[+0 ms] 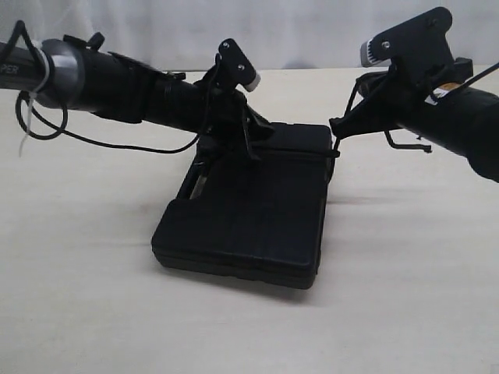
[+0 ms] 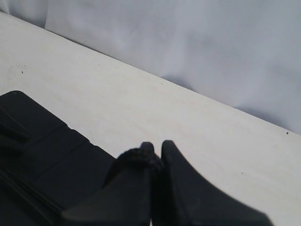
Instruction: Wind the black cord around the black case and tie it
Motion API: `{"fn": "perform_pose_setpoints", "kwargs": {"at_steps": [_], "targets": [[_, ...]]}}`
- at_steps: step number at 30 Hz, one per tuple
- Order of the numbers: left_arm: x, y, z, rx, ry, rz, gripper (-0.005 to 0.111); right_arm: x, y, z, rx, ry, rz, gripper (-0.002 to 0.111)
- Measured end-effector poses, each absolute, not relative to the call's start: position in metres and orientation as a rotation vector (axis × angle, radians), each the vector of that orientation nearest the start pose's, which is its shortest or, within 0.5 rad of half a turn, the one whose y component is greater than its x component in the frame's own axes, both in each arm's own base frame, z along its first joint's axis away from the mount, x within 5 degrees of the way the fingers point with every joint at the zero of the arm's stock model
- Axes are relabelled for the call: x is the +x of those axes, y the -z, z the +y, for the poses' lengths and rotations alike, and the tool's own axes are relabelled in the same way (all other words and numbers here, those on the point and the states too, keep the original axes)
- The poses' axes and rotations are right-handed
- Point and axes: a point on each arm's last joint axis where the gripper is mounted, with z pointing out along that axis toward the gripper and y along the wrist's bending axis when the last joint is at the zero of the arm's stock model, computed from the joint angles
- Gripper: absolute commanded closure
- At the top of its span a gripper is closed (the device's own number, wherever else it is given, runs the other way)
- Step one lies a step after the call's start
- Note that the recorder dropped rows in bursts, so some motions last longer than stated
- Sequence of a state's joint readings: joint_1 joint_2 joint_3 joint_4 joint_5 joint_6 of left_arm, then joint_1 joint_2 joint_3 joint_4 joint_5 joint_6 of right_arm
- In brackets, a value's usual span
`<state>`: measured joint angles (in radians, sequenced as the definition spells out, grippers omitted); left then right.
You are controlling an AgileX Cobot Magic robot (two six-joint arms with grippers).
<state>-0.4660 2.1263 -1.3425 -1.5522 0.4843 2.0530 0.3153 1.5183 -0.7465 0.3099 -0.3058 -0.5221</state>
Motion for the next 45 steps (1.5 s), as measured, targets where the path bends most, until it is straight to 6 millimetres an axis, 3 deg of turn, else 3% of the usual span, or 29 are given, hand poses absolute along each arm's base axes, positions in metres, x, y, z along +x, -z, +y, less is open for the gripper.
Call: {"fn": "perform_pose_setpoints", "kwargs": {"at_steps": [6, 15, 19, 27, 31, 40, 45], "targets": [[0.384, -0.136, -0.237, 1.276, 0.479, 1.867, 0.107, 0.302, -0.229, 0.09, -0.466, 0.029, 1.91, 0.104], [0.381, -0.127, -0.236, 1.414, 0.435, 1.846, 0.107, 0.302, -0.229, 0.089, -0.488, 0.057, 1.91, 0.104], [0.381, -0.127, -0.236, 1.417, 0.434, 1.848, 0.107, 0.305, -0.228, 0.077, -0.438, 0.077, 1.934, 0.104], [0.381, -0.126, -0.236, 1.423, 0.444, 1.849, 0.107, 0.3, -0.205, 0.033, -0.196, 0.099, 2.069, 0.104], [0.38, -0.125, -0.236, 1.443, 0.445, 1.847, 0.107, 0.3, -0.193, 0.027, -0.178, 0.128, 2.079, 0.104], [0.38, -0.125, -0.233, 1.497, 0.388, 1.877, 0.107, 0.302, -0.19, 0.026, -0.191, 0.154, 2.067, 0.104], [0.38, -0.125, -0.232, 1.485, 0.378, 1.901, 0.107, 0.309, -0.17, 0.022, -0.176, 0.192, 2.091, 0.104]]}}
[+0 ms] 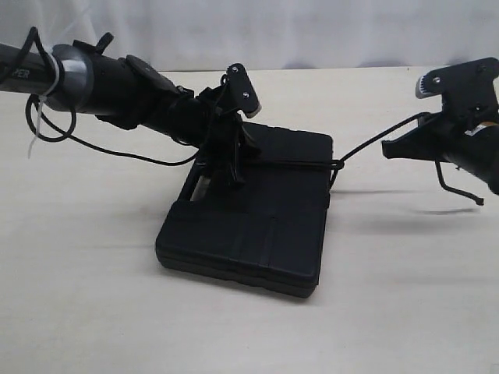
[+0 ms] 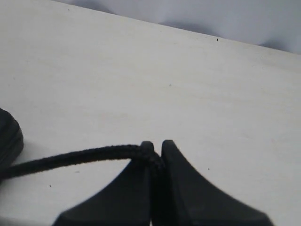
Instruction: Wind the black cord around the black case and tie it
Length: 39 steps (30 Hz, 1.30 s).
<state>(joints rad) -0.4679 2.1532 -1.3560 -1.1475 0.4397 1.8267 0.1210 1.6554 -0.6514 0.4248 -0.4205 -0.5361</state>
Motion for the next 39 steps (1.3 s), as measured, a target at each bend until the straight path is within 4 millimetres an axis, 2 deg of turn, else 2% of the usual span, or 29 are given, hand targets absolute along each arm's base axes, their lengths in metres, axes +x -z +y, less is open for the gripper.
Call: {"fn": "perform_pose_setpoints", "kwargs": {"at_steps": [6, 11, 13, 18, 20, 22, 25, 28, 29, 34, 36, 37, 38, 39], "targets": [[0.381, -0.125, -0.231, 1.488, 0.367, 1.903, 0.107, 0.312, -0.143, 0.018, -0.212, 0.275, 2.183, 0.104], [0.381, -0.125, -0.231, 1.486, 0.369, 1.905, 0.107, 0.308, -0.141, 0.005, -0.112, 0.42, 2.228, 0.102], [0.381, -0.126, -0.231, 1.485, 0.366, 1.905, 0.107, 0.306, -0.139, 0.004, -0.108, 0.45, 2.249, 0.096], [0.381, -0.126, -0.231, 1.484, 0.364, 1.905, 0.107, 0.305, -0.138, 0.0, -0.08, 0.481, 2.264, 0.06], [0.381, -0.126, -0.231, 1.483, 0.363, 1.904, 0.107, 0.304, -0.137, -0.001, -0.055, 0.487, 2.268, 0.051], [0.381, -0.126, -0.231, 1.483, 0.363, 1.904, 0.107, 0.304, -0.138, -0.003, -0.022, 0.5, 2.269, 0.049], [0.381, -0.126, -0.231, 1.485, 0.362, 1.903, 0.107, 0.302, -0.142, -0.003, -0.009, 0.499, 2.265, 0.049], [0.381, -0.126, -0.231, 1.483, 0.364, 1.905, 0.107, 0.299, -0.157, 0.009, -0.076, 0.422, 2.254, 0.049], [0.381, -0.126, -0.231, 1.483, 0.364, 1.905, 0.107, 0.295, -0.167, 0.022, -0.189, 0.324, 2.263, 0.049], [0.381, -0.126, -0.231, 1.483, 0.364, 1.905, 0.107, 0.279, -0.184, 0.049, -0.422, 0.018, 2.303, 0.05], [0.381, -0.126, -0.231, 1.483, 0.364, 1.905, 0.107, 0.275, -0.189, 0.053, -0.457, -0.045, 2.3, 0.072], [0.381, -0.126, -0.231, 1.483, 0.364, 1.905, 0.107, 0.275, -0.19, 0.054, -0.455, -0.054, 2.302, 0.098], [0.381, -0.126, -0.231, 1.483, 0.364, 1.905, 0.107, 0.276, -0.19, 0.055, -0.457, -0.062, 2.302, 0.104], [0.381, -0.126, -0.231, 1.483, 0.364, 1.905, 0.107, 0.276, -0.189, 0.055, -0.454, -0.069, 2.307, 0.104]]}}
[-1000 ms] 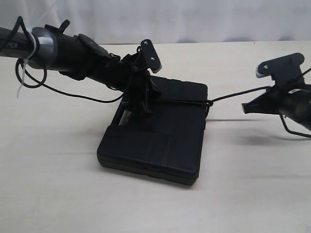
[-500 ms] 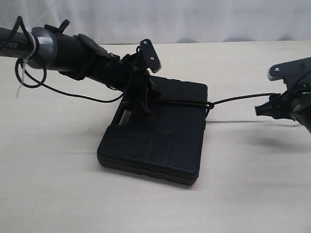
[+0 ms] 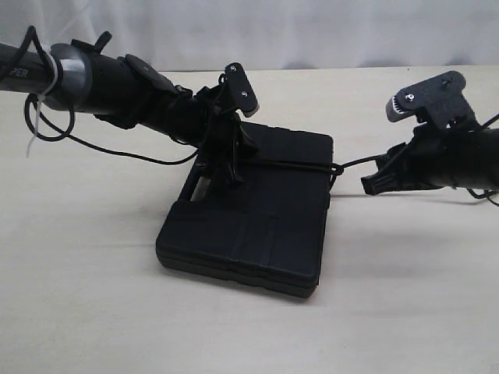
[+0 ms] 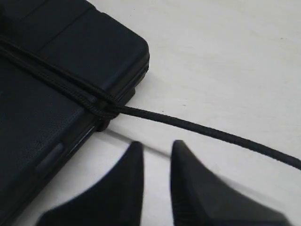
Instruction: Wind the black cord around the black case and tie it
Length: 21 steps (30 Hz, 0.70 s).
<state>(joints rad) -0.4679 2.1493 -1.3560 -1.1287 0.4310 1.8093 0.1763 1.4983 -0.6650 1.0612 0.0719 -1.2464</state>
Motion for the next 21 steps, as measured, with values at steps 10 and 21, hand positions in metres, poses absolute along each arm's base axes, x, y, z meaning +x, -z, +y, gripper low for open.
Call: {"fn": "perform_pose_setpoints", "kwargs": {"at_steps": [10, 21], "targets": [[0.381, -0.126, -0.231, 1.483, 0.362, 1.905, 0.107, 0.327, -0.141, 0.065, -0.273, -0.149, 2.458, 0.104], [0.383, -0.126, -0.23, 1.475, 0.342, 1.907, 0.107, 0.339, -0.124, 0.085, -0.477, -0.423, 2.512, 0.104]]}}
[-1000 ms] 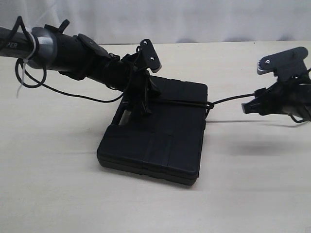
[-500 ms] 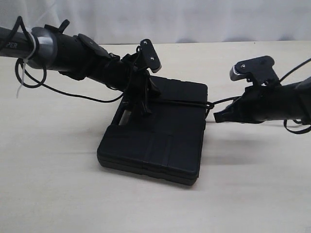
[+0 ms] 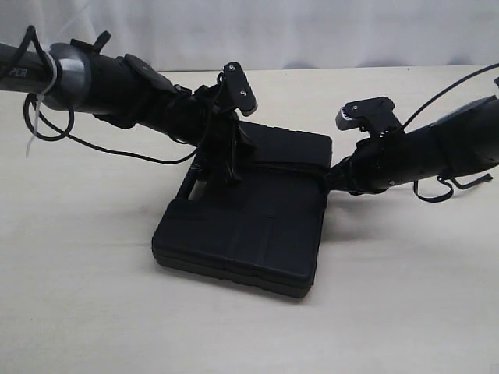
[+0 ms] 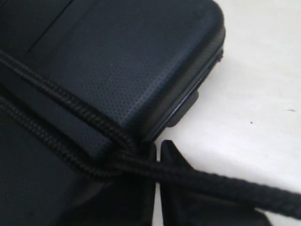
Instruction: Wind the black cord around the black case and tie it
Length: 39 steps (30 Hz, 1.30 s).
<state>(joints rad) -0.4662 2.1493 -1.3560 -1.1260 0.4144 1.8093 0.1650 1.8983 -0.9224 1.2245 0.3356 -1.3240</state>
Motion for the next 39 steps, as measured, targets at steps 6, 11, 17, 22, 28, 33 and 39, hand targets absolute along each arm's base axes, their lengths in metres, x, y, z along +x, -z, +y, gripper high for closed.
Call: {"fn": "perform_pose_setpoints", "kwargs": {"at_steps": [6, 11, 17, 22, 28, 33, 39], "targets": [[0.386, -0.139, -0.225, 1.367, 0.279, 1.95, 0.107, 0.34, -0.128, 0.086, -0.496, -0.396, 2.491, 0.104], [0.375, -0.183, -0.22, 1.348, 0.304, 1.937, 0.107, 0.34, -0.144, 0.084, -0.486, -0.354, 2.441, 0.104], [0.332, -0.22, -0.204, 1.64, 0.42, 2.08, 0.107, 0.329, -0.135, 0.079, -0.47, -0.307, 2.477, 0.104], [0.297, -0.199, -0.212, 1.948, 0.712, 2.162, 0.107, 0.328, -0.136, 0.079, -0.469, -0.306, 2.476, 0.104], [0.269, -0.162, -0.237, 2.198, 0.806, 2.159, 0.107, 0.329, -0.136, 0.079, -0.463, -0.298, 2.474, 0.104], [0.259, -0.156, -0.256, 2.247, 0.748, 2.086, 0.107, 0.33, -0.136, 0.077, -0.453, -0.273, 2.471, 0.104], [0.256, -0.138, -0.266, 2.266, 0.732, 2.087, 0.107, 0.33, -0.136, 0.077, -0.451, -0.269, 2.47, 0.104]]}}
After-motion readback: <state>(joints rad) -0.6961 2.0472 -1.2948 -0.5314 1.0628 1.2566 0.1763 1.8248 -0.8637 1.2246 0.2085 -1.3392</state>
